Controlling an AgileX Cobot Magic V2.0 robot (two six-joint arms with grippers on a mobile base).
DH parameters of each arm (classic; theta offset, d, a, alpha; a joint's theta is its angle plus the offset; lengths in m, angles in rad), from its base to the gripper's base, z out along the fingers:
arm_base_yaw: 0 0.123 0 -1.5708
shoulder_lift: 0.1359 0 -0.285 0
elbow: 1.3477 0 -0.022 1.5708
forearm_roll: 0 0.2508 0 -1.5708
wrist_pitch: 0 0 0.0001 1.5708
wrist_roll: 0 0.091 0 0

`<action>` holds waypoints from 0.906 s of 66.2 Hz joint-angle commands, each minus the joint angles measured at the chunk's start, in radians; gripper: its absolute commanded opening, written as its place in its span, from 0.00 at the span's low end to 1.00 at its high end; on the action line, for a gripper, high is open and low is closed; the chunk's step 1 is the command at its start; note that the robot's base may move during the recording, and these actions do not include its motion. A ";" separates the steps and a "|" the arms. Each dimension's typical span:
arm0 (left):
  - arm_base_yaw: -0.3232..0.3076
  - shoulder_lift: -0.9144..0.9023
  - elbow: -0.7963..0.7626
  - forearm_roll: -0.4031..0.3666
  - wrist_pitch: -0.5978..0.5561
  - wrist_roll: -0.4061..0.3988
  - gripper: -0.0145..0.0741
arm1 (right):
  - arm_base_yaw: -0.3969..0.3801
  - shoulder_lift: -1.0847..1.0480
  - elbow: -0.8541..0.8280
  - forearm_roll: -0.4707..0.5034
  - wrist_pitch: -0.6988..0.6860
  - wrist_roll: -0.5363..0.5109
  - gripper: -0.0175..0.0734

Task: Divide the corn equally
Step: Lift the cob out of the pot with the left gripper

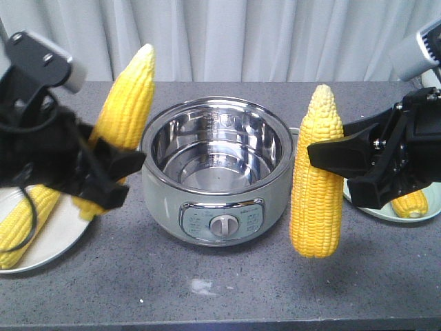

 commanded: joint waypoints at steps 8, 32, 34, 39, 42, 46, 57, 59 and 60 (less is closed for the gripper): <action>-0.004 -0.164 0.080 -0.017 -0.083 -0.005 0.51 | 0.001 -0.017 -0.025 0.033 -0.048 -0.005 0.42; -0.004 -0.297 0.182 -0.007 -0.112 -0.005 0.51 | 0.001 -0.017 -0.025 0.033 -0.048 -0.005 0.42; -0.004 -0.299 0.182 -0.007 -0.110 -0.005 0.51 | 0.001 -0.017 -0.025 0.033 -0.048 -0.005 0.42; -0.004 -0.299 0.182 -0.008 -0.098 -0.005 0.51 | 0.001 -0.017 -0.025 0.033 -0.048 -0.005 0.42; -0.004 -0.299 0.182 -0.008 -0.097 -0.005 0.51 | 0.001 -0.017 -0.025 0.033 -0.048 -0.005 0.42; -0.004 -0.297 0.182 -0.008 -0.097 -0.005 0.51 | 0.001 -0.017 -0.025 0.033 -0.048 -0.005 0.42; -0.004 -0.297 0.182 -0.008 -0.098 -0.005 0.51 | 0.001 -0.017 -0.025 0.033 -0.048 -0.005 0.42; -0.004 -0.297 0.182 -0.008 -0.098 -0.005 0.51 | 0.001 -0.017 -0.025 0.033 -0.048 -0.005 0.42; -0.004 -0.297 0.182 -0.008 -0.098 -0.005 0.51 | 0.001 -0.017 -0.025 0.033 -0.048 -0.005 0.42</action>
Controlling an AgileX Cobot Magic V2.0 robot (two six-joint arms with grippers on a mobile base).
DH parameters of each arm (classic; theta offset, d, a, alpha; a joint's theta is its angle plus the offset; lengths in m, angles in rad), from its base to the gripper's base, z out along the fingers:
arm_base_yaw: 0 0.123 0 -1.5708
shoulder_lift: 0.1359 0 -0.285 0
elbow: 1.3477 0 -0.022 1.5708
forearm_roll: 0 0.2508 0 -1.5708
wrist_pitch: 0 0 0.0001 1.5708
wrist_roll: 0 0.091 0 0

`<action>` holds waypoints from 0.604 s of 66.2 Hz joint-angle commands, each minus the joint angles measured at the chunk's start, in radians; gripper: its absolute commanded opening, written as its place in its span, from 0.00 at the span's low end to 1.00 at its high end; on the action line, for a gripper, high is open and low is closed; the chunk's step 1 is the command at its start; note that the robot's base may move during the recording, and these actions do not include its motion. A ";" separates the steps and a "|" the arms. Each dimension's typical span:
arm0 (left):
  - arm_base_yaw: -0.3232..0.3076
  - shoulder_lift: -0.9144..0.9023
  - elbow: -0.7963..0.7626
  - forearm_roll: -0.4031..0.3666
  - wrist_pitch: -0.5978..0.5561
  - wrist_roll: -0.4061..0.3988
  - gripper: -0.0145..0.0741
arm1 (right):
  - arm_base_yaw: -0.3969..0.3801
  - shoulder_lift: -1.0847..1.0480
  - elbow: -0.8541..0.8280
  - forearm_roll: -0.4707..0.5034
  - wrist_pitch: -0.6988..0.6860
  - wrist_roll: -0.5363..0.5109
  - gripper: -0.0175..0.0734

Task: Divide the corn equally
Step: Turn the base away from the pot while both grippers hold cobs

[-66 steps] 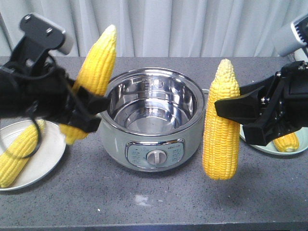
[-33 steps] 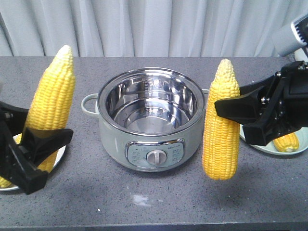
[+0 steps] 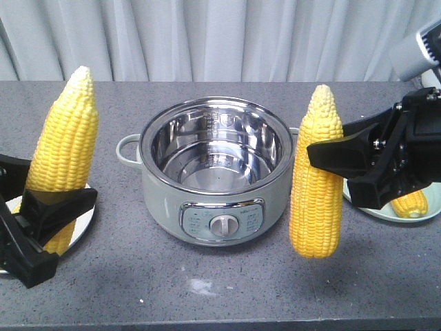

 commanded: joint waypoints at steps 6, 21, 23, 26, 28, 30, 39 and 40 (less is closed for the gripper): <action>-0.004 -0.007 -0.027 -0.012 -0.069 -0.005 0.51 | 0.001 -0.017 -0.025 0.033 -0.048 -0.005 0.42; -0.004 -0.007 -0.027 -0.012 -0.069 -0.005 0.51 | 0.001 -0.017 -0.025 0.033 -0.048 -0.005 0.42; -0.004 -0.007 -0.027 -0.012 -0.069 -0.005 0.51 | 0.001 -0.017 -0.025 0.033 -0.048 -0.005 0.42; -0.004 -0.007 -0.027 -0.012 -0.069 -0.005 0.51 | 0.001 -0.017 -0.025 0.033 -0.048 -0.005 0.42; -0.004 -0.007 -0.027 -0.012 -0.069 -0.005 0.51 | 0.001 -0.017 -0.025 0.033 -0.048 -0.005 0.42; -0.004 -0.007 -0.027 -0.012 -0.069 -0.005 0.51 | 0.001 -0.017 -0.025 0.033 -0.048 -0.005 0.42; -0.004 -0.007 -0.027 -0.012 -0.069 -0.005 0.51 | 0.001 -0.017 -0.025 0.033 -0.048 -0.005 0.42; -0.004 -0.007 -0.027 -0.012 -0.069 -0.005 0.51 | 0.001 -0.017 -0.025 0.033 -0.048 -0.005 0.42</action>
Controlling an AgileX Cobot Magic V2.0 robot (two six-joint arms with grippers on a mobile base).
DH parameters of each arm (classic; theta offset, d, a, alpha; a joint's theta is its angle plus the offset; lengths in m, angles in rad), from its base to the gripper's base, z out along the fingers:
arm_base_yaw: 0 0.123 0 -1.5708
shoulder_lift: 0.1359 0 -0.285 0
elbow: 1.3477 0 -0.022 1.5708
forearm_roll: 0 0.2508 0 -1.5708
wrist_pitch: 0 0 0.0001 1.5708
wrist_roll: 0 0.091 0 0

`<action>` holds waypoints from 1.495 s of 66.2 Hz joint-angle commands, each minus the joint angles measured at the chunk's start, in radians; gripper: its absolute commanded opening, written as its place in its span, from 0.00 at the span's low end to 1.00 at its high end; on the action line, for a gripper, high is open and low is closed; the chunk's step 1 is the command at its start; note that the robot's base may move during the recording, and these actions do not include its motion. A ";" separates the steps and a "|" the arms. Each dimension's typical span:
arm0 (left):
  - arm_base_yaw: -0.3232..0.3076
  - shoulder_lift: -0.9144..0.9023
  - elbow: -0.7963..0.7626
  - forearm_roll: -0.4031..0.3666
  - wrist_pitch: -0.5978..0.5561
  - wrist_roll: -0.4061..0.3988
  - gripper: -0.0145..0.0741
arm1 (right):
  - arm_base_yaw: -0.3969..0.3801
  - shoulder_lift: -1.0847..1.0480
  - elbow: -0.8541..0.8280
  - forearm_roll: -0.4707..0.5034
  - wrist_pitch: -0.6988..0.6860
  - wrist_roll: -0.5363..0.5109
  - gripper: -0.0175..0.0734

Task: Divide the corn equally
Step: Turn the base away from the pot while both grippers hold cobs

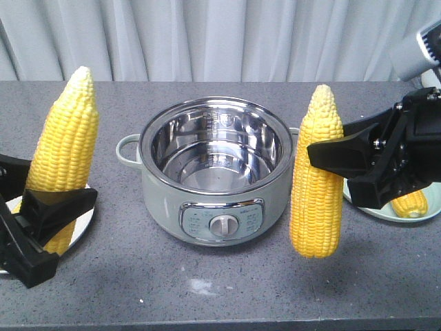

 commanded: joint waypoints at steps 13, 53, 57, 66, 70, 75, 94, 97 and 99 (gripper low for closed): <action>-0.004 -0.007 -0.027 -0.012 -0.070 -0.005 0.51 | 0.001 -0.017 -0.025 0.033 -0.049 -0.005 0.42; -0.004 -0.007 -0.027 -0.012 -0.070 -0.005 0.51 | 0.001 -0.017 -0.025 0.033 -0.049 -0.005 0.42; -0.004 -0.007 -0.027 -0.012 -0.070 -0.005 0.51 | 0.001 -0.017 -0.025 0.033 -0.049 -0.005 0.42; -0.004 -0.007 -0.027 -0.012 -0.070 -0.005 0.51 | 0.001 -0.017 -0.025 0.033 -0.049 -0.005 0.42; -0.004 -0.007 -0.027 -0.012 -0.070 -0.005 0.51 | 0.001 -0.017 -0.025 0.033 -0.049 -0.005 0.42; -0.004 -0.007 -0.027 -0.012 -0.070 -0.005 0.51 | 0.001 -0.017 -0.025 0.033 -0.049 -0.005 0.42; -0.004 -0.007 -0.027 -0.012 -0.070 -0.005 0.51 | 0.001 -0.017 -0.025 0.033 -0.049 -0.005 0.42; -0.004 -0.007 -0.027 -0.012 -0.070 -0.005 0.51 | 0.001 -0.017 -0.025 0.033 -0.049 -0.005 0.42; -0.004 -0.007 -0.027 -0.012 -0.070 -0.005 0.51 | 0.001 -0.017 -0.025 0.033 -0.049 -0.005 0.42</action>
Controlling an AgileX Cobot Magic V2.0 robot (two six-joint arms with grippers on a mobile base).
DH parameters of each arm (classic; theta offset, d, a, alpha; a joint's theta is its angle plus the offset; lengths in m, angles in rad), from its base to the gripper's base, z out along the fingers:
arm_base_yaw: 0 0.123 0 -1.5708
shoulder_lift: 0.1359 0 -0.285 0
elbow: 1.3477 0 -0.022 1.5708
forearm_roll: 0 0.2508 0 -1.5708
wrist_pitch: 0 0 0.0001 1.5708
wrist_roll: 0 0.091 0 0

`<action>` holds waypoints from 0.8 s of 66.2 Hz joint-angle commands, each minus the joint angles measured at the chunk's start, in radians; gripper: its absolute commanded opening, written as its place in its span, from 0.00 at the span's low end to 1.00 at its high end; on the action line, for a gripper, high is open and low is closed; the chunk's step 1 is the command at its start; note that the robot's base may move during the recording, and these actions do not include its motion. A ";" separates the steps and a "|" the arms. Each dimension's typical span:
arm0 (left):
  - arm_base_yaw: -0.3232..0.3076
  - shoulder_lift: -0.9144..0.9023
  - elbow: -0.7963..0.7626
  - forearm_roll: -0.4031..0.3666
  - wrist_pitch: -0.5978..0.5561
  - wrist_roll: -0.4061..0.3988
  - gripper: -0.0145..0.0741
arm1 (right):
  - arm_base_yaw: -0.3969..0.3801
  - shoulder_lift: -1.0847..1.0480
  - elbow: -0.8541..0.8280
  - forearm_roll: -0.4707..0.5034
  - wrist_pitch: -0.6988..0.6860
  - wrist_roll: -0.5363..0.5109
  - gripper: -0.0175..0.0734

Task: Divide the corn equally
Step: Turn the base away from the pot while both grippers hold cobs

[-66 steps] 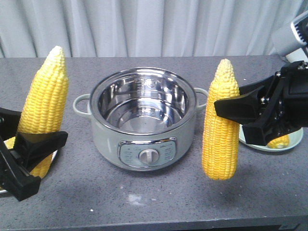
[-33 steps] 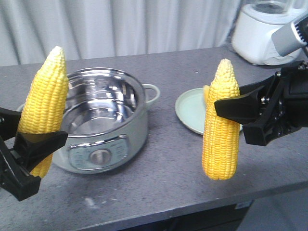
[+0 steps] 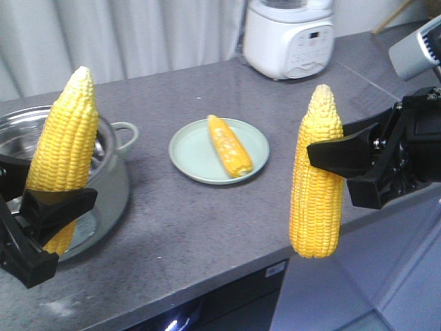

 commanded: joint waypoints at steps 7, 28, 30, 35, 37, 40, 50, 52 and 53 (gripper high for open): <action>-0.004 -0.007 -0.027 -0.012 -0.070 -0.005 0.51 | 0.001 -0.017 -0.025 0.030 -0.049 -0.005 0.42; -0.004 -0.007 -0.027 -0.012 -0.071 -0.006 0.51 | 0.001 -0.017 -0.025 0.030 -0.049 -0.005 0.42; -0.004 -0.007 -0.027 -0.012 -0.071 -0.006 0.51 | 0.001 -0.017 -0.025 0.030 -0.049 -0.005 0.42; -0.004 -0.007 -0.027 -0.012 -0.071 -0.006 0.51 | 0.001 -0.017 -0.025 0.030 -0.049 -0.005 0.42; -0.004 -0.007 -0.027 -0.012 -0.071 -0.006 0.51 | 0.001 -0.017 -0.025 0.030 -0.049 -0.005 0.42; -0.004 -0.007 -0.027 -0.012 -0.071 -0.006 0.51 | 0.001 -0.017 -0.025 0.030 -0.049 -0.005 0.42; -0.004 -0.007 -0.027 -0.012 -0.071 -0.006 0.51 | 0.001 -0.017 -0.025 0.030 -0.049 -0.005 0.42; -0.004 -0.007 -0.027 -0.012 -0.071 -0.006 0.51 | 0.001 -0.017 -0.025 0.030 -0.049 -0.005 0.42; -0.004 -0.007 -0.027 -0.012 -0.071 -0.006 0.51 | 0.001 -0.017 -0.025 0.030 -0.049 -0.005 0.42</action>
